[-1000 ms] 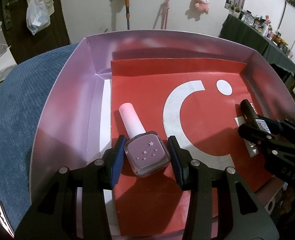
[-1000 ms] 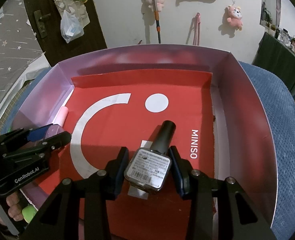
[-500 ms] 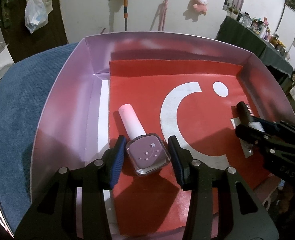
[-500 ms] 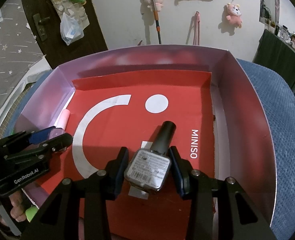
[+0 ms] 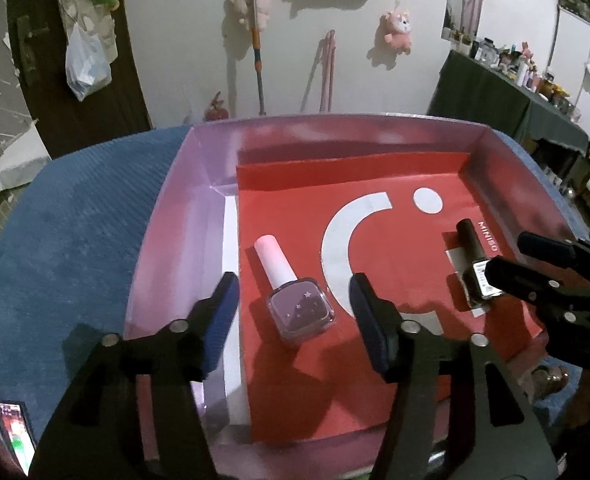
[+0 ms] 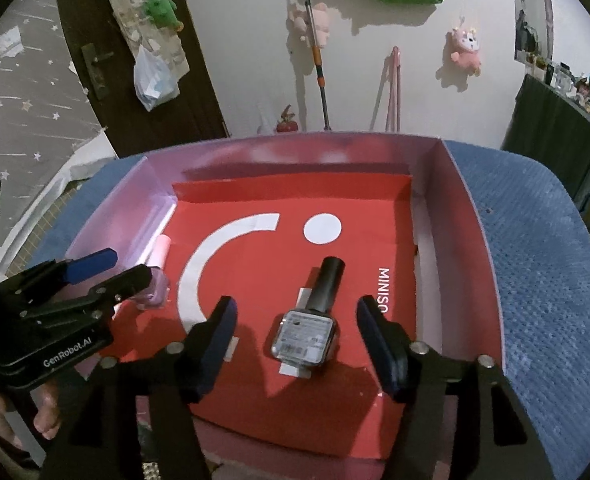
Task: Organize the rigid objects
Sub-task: 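Lower the bottles onto the red paper and open both tools, then withdraw both tools from the box toward the remaining items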
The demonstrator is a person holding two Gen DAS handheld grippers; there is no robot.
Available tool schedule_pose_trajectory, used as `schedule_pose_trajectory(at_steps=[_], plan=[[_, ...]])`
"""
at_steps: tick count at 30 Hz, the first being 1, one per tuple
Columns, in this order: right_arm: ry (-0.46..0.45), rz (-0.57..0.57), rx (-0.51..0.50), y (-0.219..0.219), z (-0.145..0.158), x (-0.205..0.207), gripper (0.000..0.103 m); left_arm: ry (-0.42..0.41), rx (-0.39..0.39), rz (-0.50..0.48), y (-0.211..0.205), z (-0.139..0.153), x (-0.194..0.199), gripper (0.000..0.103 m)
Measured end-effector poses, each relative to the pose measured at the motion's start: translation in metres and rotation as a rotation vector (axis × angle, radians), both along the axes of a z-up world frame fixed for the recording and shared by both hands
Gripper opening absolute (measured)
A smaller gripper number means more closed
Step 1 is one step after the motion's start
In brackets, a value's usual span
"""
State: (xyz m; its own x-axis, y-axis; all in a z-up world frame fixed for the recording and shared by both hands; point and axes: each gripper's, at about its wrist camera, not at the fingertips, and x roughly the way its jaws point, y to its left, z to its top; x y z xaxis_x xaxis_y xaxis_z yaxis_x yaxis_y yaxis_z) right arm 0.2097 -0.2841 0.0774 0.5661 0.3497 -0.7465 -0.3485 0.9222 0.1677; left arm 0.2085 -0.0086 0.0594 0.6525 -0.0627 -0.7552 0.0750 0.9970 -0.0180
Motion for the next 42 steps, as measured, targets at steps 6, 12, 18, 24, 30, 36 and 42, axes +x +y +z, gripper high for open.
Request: schedule_pose_trajectory(at_steps=[6,12,18,24,30,36,42], plan=[[-0.034,0.005,0.025,-0.003,0.012,-0.015,0.080,-0.037,-0.004,0.019,0.007,0.011,-0.012,0.073],[-0.070,0.017,0.055,-0.004,0.022,-0.031,0.093,-0.040,-0.021,0.030,0.010,0.013,-0.022,0.076],[-0.097,0.025,0.079,-0.006,0.029,-0.046,0.103,-0.062,-0.030,0.013,0.010,0.017,-0.036,0.086],[-0.120,0.030,0.096,-0.008,0.032,-0.059,0.103,-0.076,-0.042,0.013,0.012,0.020,-0.050,0.096],[-0.176,0.036,0.093,-0.010,0.035,-0.077,0.103,-0.087,-0.062,0.018,0.016,0.023,-0.063,0.097],[-0.235,0.050,0.068,-0.007,0.041,-0.096,0.103,-0.098,-0.060,0.019,0.014,0.025,-0.077,0.099],[-0.272,0.061,0.063,-0.007,0.044,-0.112,0.103,-0.113,-0.070,0.017,0.012,0.023,-0.092,0.099]])
